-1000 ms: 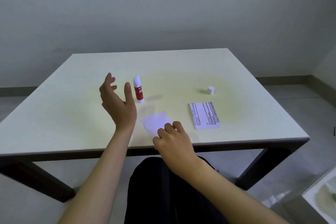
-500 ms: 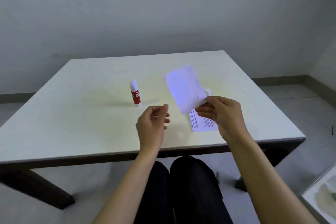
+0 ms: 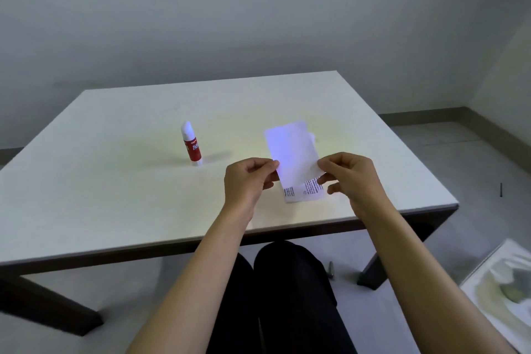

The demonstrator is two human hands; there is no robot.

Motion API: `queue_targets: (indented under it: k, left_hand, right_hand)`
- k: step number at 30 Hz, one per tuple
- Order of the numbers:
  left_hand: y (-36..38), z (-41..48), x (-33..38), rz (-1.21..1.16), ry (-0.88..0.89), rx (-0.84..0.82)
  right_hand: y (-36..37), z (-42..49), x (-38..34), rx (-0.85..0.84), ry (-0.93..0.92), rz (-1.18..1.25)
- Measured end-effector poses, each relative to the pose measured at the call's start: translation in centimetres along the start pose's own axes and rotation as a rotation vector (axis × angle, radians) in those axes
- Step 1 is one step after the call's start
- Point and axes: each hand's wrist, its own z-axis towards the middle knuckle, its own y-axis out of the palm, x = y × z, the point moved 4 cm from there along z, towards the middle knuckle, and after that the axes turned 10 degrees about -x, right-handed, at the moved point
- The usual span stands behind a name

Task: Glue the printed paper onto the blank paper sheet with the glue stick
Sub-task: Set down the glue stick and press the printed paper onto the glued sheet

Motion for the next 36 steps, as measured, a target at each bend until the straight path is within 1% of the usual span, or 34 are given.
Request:
queue_targets:
  k: [5, 7, 9, 18, 27, 36]
  left_hand:
    - [0.0, 1.3, -0.6, 0.307, -0.016, -0.01]
    - [0.2, 1.7, -0.9, 0.428, -0.034, -0.02]
    - [0.3, 1.9, -1.1, 0.498, -0.052, -0.026]
    - [0.5, 2.4, -1.3, 0.553, -0.095, -0.037]
    - [0.5, 2.8, -1.4, 0.604, -0.096, -0.053]
    - [0.9, 3.1, -1.3, 0.706, -0.088, -0.068]
  right_hand:
    - [-0.5, 1.1, 1.8, 0.007, 0.115, -0.245]
    - [-0.5, 0.9, 2.3, 0.005, 0.137, -0.305]
    - [-0.5, 0.8, 2.4, 0.014, 0.14, -0.343]
    - [-0.2, 1.0, 2.3, 0.03, 0.136, -0.392]
    - [0.0, 1.1, 2.2, 0.036, 0.124, -0.43]
    - [0.4, 1.3, 2.1, 0.014, 0.103, -0.53]
